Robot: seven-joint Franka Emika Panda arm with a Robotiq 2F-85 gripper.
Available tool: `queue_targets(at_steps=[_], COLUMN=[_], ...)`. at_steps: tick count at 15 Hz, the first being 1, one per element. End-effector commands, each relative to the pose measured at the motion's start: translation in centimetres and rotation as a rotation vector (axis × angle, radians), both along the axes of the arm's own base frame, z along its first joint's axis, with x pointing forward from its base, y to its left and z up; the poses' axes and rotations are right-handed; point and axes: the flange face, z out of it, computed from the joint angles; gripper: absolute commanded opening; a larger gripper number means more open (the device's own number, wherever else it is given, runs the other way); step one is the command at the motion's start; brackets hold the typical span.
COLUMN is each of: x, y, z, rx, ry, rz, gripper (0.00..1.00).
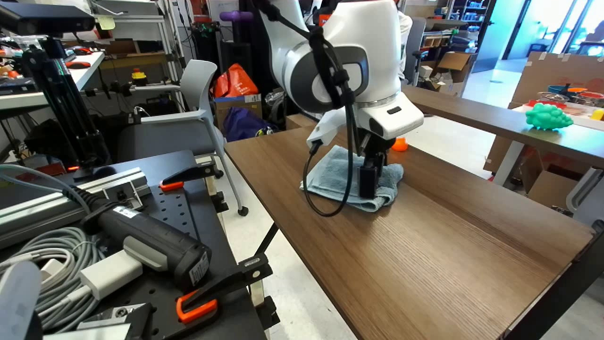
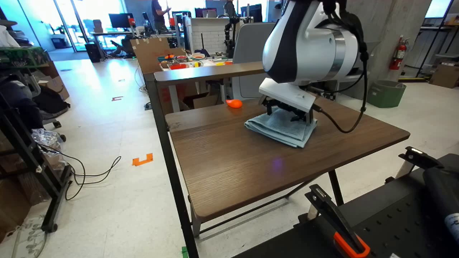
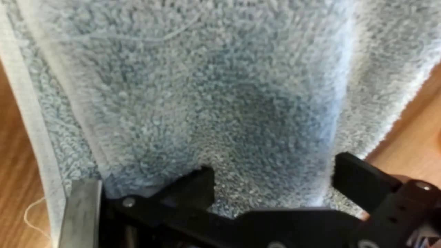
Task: Wipe the table
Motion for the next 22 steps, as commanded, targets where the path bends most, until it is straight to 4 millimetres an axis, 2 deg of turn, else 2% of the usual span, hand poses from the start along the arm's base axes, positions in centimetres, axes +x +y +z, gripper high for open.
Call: queue_targets(at_steps=[1,4,6,7,9,12,14,17,21,22], x=[-6.4,-9.7,-10.1,-8.8,-8.9,-9.0,-8.3,-8.2,-8.8,-9.0], y=[1.0,2.3,2.0,2.2,2.3,2.2,2.1,4.7,11.7,13.3], z=[1.1,3.3,5.0,2.6,3.5,2.8,1.4,-0.7,-3.0,-3.1], rx=[-0.021,-0.021,-0.007,-0.016,-0.013,-0.014,-0.004,-0.033,-0.055,-0.062], ry=[0.044,0.091,0.148,0.102,0.104,0.111,0.175,0.242,0.255,0.249], rz=[0.199,0.273,0.272,0.253,0.253,0.253,0.250,0.267,0.303,0.312], gripper=[1.00,1.00,1.00,1.00,1.00,1.00,1.00,1.00,1.00,1.00])
